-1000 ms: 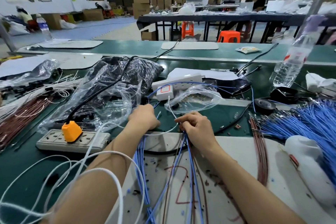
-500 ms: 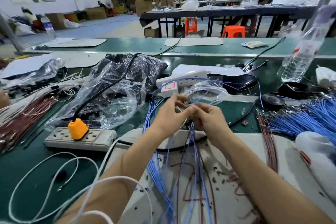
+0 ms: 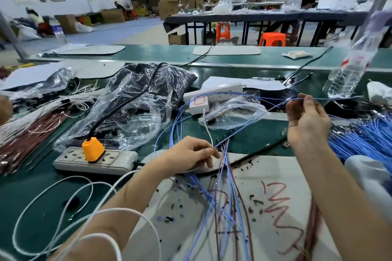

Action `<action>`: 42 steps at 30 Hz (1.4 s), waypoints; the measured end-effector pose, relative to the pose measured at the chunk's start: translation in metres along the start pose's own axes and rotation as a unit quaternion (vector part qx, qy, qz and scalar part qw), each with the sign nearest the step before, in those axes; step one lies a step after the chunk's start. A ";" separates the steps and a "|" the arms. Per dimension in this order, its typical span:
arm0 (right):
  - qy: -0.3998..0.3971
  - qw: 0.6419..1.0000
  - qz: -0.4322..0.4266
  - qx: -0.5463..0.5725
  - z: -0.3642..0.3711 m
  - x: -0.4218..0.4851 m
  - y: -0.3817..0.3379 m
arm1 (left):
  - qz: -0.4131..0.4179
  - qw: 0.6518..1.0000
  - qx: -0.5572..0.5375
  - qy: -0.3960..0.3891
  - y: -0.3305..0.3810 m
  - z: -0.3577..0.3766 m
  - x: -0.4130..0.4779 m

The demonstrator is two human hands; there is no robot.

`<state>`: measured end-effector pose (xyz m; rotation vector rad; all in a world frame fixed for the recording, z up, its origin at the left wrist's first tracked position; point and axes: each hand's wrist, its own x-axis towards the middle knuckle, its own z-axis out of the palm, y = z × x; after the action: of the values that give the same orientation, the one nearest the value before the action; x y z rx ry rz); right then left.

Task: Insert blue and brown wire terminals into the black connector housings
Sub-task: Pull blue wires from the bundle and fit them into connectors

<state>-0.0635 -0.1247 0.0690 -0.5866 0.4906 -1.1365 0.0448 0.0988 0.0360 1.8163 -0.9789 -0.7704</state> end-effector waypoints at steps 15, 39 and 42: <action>-0.328 0.887 0.101 -0.309 0.006 -0.057 0.025 | 0.106 0.964 -0.221 0.100 0.040 0.048 0.032; -0.201 0.918 -0.085 -0.332 -0.062 -0.061 -0.002 | 0.107 0.927 -0.313 0.179 0.019 0.089 0.025; -0.185 0.942 -0.081 -0.269 -0.060 -0.061 -0.008 | 0.122 0.937 -0.271 0.184 0.018 0.090 0.025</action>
<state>-0.1284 -0.0808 0.0331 -1.3114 0.4297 -1.0110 -0.0217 0.0350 0.0145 1.2643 -0.6446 -0.4597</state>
